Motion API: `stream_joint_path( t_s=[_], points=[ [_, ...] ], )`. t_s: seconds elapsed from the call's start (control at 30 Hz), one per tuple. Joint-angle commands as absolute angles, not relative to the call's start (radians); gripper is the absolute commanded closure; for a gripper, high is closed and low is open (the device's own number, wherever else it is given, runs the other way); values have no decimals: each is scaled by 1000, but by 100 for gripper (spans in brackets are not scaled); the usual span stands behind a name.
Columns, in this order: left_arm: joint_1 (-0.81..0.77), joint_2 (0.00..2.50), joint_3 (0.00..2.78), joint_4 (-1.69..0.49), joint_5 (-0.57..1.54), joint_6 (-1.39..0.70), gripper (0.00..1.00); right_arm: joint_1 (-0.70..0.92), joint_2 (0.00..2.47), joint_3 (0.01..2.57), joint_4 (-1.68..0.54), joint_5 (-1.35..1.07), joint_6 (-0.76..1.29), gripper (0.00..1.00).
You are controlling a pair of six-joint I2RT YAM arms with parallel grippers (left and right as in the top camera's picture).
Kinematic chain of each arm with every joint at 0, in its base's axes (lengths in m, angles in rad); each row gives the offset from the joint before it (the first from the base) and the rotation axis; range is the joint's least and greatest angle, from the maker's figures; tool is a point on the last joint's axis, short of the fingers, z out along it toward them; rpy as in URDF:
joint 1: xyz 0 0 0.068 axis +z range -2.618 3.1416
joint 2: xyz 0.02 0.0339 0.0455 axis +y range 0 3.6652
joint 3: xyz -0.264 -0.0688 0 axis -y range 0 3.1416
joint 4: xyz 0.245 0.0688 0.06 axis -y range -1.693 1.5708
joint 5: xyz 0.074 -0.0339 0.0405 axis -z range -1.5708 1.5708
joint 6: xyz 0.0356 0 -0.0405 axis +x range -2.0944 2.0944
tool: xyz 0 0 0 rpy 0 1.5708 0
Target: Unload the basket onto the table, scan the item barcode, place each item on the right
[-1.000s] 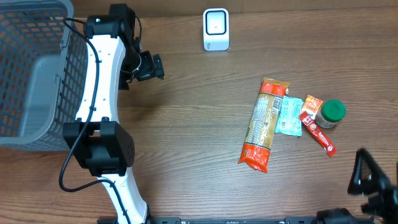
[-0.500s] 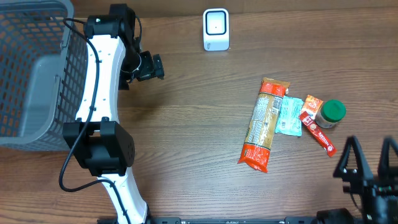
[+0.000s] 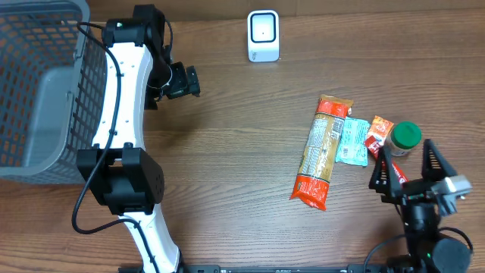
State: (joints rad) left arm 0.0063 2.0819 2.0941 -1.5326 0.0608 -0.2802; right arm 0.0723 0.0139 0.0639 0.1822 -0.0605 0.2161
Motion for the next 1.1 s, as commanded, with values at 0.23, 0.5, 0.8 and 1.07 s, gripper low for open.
stream_joint_path(
  t_s=[0.23,0.5,0.8,1.07],
  points=[
    [1,2079,2096,-1531,71,-261,1,66,3,8,-86,-69,208,0],
    [1,2079,2096,-1531,71,-262,1,66,3,8,-72,-74,209,0],
    [1,2079,2096,-1531,71,-262,1,66,3,8,-77,-84,51,0],
    [1,2079,2096,-1531,71,-262,0,65,3,8,-77,-81,51,0]
  ],
)
